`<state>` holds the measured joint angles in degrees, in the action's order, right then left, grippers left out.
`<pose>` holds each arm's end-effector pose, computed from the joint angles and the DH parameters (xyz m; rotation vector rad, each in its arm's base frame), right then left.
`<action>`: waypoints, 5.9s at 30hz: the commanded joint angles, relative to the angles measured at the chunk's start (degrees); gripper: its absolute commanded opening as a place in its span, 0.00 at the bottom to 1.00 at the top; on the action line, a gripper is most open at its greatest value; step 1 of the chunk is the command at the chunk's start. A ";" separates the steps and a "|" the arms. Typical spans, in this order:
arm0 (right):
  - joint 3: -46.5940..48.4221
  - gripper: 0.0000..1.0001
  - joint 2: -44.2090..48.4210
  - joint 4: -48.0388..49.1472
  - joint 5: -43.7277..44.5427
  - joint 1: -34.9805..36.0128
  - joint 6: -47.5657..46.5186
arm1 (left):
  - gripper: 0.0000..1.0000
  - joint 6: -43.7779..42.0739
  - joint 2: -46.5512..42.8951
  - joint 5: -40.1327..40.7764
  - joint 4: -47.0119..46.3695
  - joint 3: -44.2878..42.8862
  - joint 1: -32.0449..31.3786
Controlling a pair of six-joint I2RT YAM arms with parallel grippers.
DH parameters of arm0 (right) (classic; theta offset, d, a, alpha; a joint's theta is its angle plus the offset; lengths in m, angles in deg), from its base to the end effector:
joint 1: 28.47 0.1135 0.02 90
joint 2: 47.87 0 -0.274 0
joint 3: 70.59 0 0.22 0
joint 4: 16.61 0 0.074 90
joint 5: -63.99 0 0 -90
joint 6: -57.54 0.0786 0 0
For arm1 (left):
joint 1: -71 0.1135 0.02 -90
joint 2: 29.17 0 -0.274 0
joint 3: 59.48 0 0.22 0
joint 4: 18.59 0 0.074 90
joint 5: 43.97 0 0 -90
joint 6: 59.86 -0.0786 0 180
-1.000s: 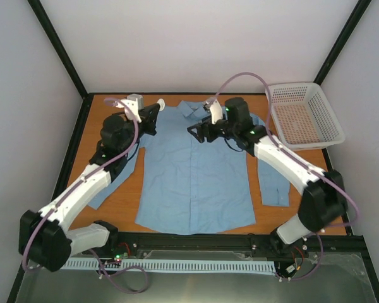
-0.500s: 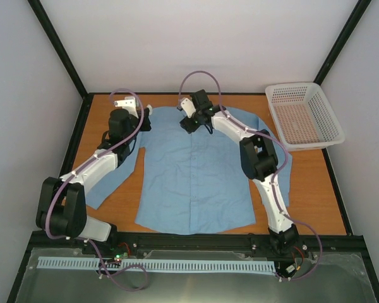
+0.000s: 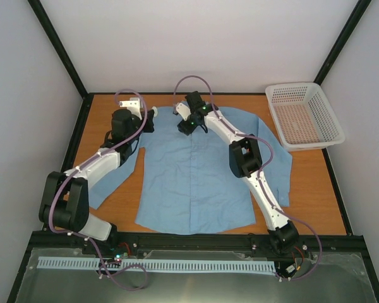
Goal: Pin the brooch onto the clothing
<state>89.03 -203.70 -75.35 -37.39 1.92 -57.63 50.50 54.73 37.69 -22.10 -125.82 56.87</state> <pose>0.4892 0.3049 0.1166 -1.2472 2.1970 0.2876 0.3346 -0.0960 0.2827 0.0046 1.8490 -0.5557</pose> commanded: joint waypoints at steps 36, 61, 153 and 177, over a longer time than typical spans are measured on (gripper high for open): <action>3.12 0.54 -0.97 1.35 -2.61 -1.70 3.54 | 0.01 -8.68 12.36 -6.61 -10.30 -3.70 1.91; 5.98 0.03 -3.24 -0.07 -3.53 -0.75 5.99 | 0.01 -8.95 11.91 -6.24 -10.02 -2.72 1.98; -5.26 0.03 6.90 1.65 -14.95 -3.13 14.71 | 0.01 -32.24 33.47 -9.48 3.16 -20.34 1.77; -5.17 0.03 5.77 3.06 -19.79 -4.21 16.55 | 0.01 -42.06 35.50 -5.88 3.30 -21.19 -4.41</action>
<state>83.93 -197.84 -73.73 -55.64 -1.91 -42.24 10.53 91.78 34.37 -17.38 -147.22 52.24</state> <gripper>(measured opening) 0.028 0.035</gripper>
